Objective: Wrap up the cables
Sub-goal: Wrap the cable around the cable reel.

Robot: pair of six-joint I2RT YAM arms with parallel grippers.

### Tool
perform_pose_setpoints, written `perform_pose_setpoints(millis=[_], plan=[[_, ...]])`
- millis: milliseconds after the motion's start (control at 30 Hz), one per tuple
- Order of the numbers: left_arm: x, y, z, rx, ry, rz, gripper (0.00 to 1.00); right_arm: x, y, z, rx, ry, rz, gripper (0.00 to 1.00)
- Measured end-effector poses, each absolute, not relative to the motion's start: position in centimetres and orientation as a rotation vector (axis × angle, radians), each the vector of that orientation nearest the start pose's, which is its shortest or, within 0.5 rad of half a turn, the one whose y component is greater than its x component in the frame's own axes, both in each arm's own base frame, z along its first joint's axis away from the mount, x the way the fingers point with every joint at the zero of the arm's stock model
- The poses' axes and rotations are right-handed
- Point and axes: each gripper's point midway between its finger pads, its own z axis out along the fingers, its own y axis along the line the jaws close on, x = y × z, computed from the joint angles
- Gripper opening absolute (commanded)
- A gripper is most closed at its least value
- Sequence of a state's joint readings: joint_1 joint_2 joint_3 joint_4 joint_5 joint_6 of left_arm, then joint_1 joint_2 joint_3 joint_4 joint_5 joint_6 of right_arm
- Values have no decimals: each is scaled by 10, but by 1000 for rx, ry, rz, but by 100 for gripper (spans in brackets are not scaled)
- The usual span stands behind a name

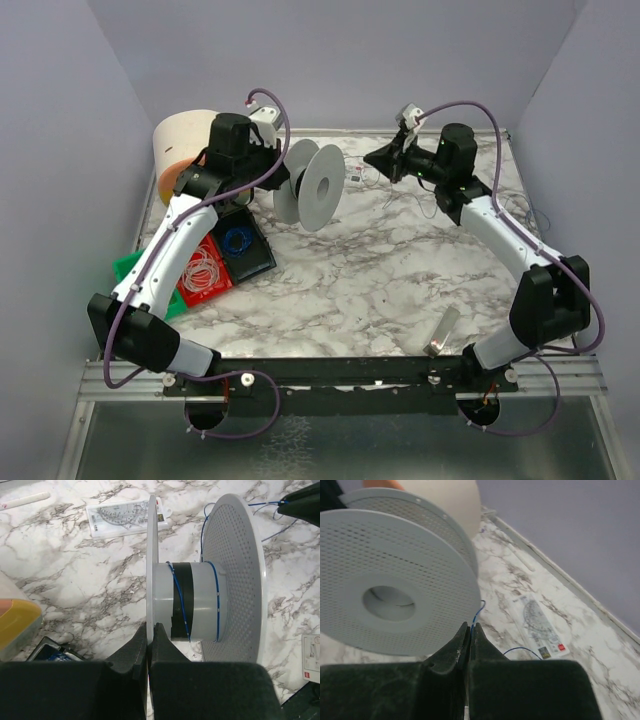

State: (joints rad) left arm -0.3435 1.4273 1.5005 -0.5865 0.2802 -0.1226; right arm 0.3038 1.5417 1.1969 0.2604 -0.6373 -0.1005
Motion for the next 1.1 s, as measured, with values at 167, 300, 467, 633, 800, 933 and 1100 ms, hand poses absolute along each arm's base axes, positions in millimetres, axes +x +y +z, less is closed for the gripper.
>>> perform_pose_setpoints(millis=[167,300,467,633,800,933,1100], plan=[[369,-194,297,428,2069,-523,0,393,261,298,-952,1454,905,1],[367,-197,296,446,2066,-523,0,382,272,282,-1005,1505,1061,1],[368,-195,295,450,2068,-502,0,369,277,255,-1022,1617,1219,1],[367,-194,295,451,2069,-496,0,357,277,245,-996,1679,1311,1],[367,-193,298,449,2063,-493,0,346,280,243,-978,1706,1432,1],[367,-190,301,432,2057,-472,0,340,284,233,-982,1723,1529,1],[376,-178,304,365,2044,-397,0,319,288,225,-1011,1748,1648,1]])
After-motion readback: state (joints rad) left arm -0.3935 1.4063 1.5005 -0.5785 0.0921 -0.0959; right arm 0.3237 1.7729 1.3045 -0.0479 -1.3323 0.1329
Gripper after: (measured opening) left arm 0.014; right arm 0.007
